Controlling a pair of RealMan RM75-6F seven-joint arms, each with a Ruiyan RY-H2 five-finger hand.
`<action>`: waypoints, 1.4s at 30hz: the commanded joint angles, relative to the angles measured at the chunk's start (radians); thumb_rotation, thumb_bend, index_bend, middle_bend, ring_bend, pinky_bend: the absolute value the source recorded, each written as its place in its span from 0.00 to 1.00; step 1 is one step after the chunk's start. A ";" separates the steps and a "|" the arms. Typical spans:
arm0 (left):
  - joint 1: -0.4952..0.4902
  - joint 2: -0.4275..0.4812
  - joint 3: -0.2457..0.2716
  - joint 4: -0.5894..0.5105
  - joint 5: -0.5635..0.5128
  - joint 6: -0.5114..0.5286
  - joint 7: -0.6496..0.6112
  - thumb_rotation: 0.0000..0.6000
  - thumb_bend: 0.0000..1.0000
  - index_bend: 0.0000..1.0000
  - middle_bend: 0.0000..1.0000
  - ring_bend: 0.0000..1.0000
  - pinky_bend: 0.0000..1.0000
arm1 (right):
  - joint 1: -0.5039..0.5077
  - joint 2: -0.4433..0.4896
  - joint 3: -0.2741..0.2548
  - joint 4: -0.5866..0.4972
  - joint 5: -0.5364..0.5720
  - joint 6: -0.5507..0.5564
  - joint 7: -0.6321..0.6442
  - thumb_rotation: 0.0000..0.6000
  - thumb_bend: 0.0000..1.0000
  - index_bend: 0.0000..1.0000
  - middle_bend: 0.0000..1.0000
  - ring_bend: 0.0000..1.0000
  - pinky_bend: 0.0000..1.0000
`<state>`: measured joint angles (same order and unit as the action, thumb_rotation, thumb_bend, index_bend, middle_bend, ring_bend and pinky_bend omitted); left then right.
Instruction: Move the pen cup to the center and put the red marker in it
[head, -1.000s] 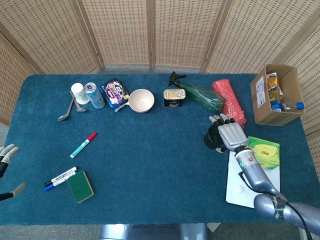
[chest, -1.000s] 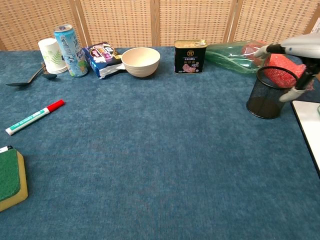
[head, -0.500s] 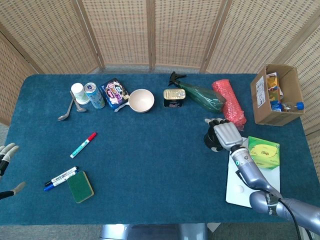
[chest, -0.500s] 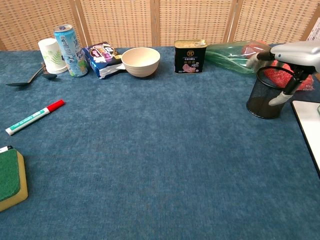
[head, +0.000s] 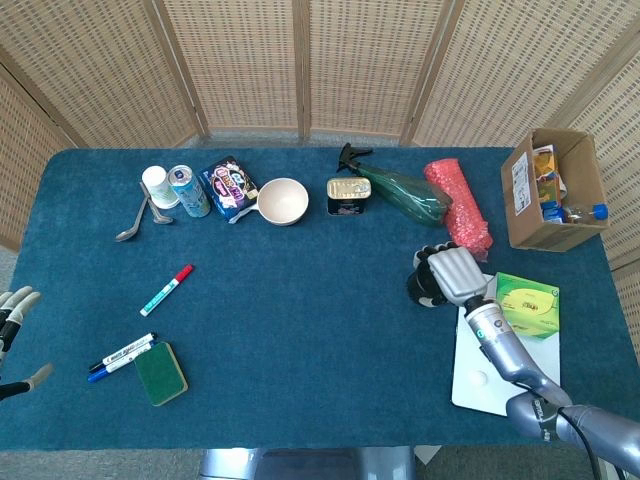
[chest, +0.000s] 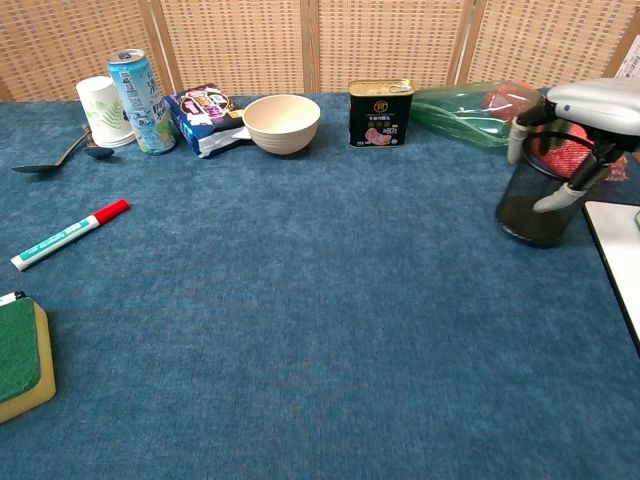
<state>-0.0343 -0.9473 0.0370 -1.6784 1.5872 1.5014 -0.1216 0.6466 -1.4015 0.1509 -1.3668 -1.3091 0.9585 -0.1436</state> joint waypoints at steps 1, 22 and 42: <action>0.000 0.000 0.001 -0.001 0.003 0.000 0.000 1.00 0.26 0.05 0.00 0.00 0.00 | 0.001 0.026 -0.011 -0.092 -0.071 0.040 0.019 1.00 0.00 0.48 0.47 0.39 0.34; 0.003 0.020 0.003 0.022 0.011 0.015 -0.082 1.00 0.26 0.05 0.00 0.00 0.00 | 0.312 -0.325 0.141 -0.263 0.098 -0.103 -0.419 1.00 0.00 0.48 0.47 0.39 0.35; 0.006 0.037 0.002 0.043 0.008 0.021 -0.158 1.00 0.26 0.05 0.00 0.00 0.00 | 0.389 -0.524 0.134 -0.007 0.218 -0.077 -0.437 1.00 0.00 0.06 0.19 0.25 0.36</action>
<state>-0.0278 -0.9106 0.0390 -1.6356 1.5952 1.5223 -0.2795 1.0410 -1.9368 0.2888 -1.3684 -1.1036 0.8903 -0.5870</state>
